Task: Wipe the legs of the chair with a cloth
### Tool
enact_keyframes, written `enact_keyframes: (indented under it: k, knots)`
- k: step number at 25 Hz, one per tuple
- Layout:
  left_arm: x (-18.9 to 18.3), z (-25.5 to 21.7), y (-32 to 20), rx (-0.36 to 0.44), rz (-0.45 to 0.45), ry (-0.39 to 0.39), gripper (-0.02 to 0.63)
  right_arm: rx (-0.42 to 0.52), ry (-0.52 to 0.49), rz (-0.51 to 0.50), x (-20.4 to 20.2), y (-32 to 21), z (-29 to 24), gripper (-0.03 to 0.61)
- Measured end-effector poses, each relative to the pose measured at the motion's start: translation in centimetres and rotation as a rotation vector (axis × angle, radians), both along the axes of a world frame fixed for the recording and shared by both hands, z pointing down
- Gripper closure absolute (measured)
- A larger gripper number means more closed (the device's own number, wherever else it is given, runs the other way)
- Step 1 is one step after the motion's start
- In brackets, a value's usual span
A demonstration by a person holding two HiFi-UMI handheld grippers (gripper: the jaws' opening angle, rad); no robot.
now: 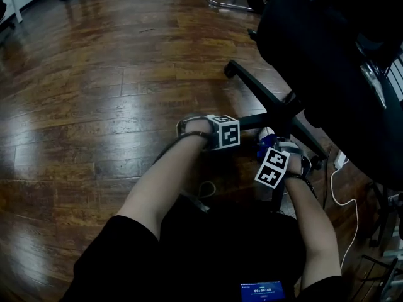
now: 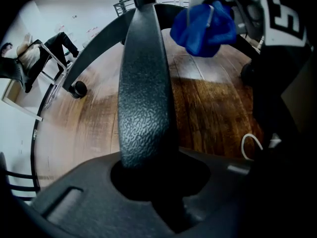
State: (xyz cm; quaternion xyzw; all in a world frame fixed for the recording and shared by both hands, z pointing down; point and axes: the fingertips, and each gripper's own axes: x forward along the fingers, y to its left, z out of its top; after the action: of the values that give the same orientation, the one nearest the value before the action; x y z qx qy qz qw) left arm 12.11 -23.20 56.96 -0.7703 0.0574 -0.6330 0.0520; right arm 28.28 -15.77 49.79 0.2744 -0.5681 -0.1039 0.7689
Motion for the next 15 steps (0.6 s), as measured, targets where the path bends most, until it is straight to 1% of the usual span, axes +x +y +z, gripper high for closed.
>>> enact_keyframes:
  k: [2, 4, 7, 9, 11, 13, 15]
  knots:
    - [-0.1, 0.1, 0.0, -0.005, 0.0, 0.006, 0.557, -0.1, 0.033, -0.024, -0.7, 3.9, 1.3, 0.499]
    - [-0.3, 0.1, -0.1, -0.001, -0.004, -0.002, 0.557, -0.173, 0.033, -0.043, -1.5, 7.8, 2.3, 0.499]
    - [-0.3, 0.1, -0.3, 0.009, -0.011, -0.012, 0.558, -0.224, 0.043, -0.083, -2.0, 12.3, 3.4, 0.499]
    - [-0.3, 0.2, -0.3, 0.012, -0.015, -0.014, 0.557, -0.237, 0.053, -0.103, -2.1, 13.8, 3.9, 0.499]
    - [-0.2, 0.2, -0.2, 0.012, -0.017, -0.012, 0.557, -0.232, 0.038, -0.1, -2.0, 14.0, 3.9, 0.499]
    - [-0.1, 0.1, -0.1, 0.009, -0.014, -0.012, 0.557, -0.21, 0.013, -0.08, -1.8, 12.9, 3.6, 0.499]
    - [-0.2, 0.1, -0.1, 0.003, -0.01, -0.012, 0.557, -0.155, 0.01, -0.069, -1.3, 10.2, 3.1, 0.499]
